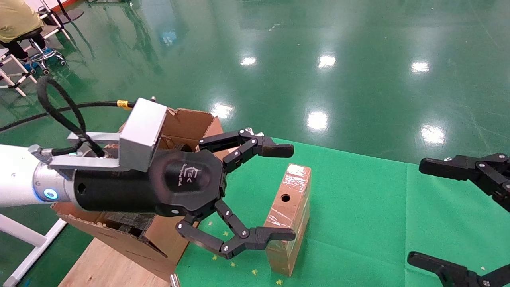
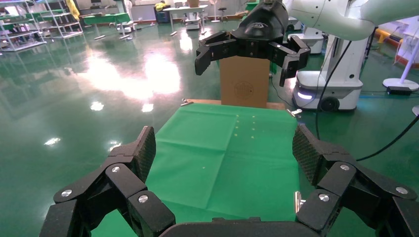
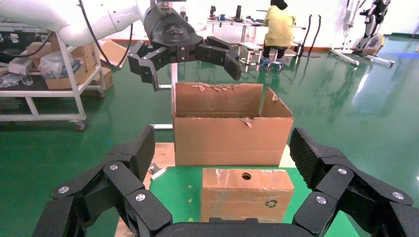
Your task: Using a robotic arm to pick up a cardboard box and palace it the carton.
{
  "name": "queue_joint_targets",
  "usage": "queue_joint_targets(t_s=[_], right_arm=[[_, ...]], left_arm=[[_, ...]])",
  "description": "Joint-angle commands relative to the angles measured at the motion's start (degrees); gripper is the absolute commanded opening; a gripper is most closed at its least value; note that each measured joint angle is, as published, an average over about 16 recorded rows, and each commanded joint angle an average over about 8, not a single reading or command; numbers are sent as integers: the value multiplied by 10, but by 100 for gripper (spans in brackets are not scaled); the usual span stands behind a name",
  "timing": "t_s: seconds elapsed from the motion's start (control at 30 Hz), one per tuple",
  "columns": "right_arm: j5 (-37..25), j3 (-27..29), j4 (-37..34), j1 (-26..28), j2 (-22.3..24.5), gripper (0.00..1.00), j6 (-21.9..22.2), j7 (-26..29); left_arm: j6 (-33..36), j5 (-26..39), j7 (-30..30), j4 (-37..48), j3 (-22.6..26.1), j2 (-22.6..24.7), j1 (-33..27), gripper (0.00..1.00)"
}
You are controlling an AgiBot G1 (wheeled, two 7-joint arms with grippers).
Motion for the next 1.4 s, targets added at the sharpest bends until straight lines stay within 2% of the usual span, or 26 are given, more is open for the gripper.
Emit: queue_joint_targets(t_s=[0.03, 0.4, 0.67, 1.07, 1.4], right_arm=[[0, 0, 0, 0, 0, 100, 0, 0], [0, 0, 0, 0, 0, 98, 0, 0], [0, 0, 0, 0, 0, 0, 0, 0], [0, 0, 0, 0, 0, 0, 0, 0], [0, 0, 0, 0, 0, 0, 0, 0]], left_arm=[[0, 0, 0, 0, 0, 0, 0, 100], [0, 0, 0, 0, 0, 0, 0, 100], [0, 0, 0, 0, 0, 0, 0, 100], [3, 20, -17, 0, 12, -2, -13, 100], [13, 140, -132, -1, 84, 12, -112, 100]])
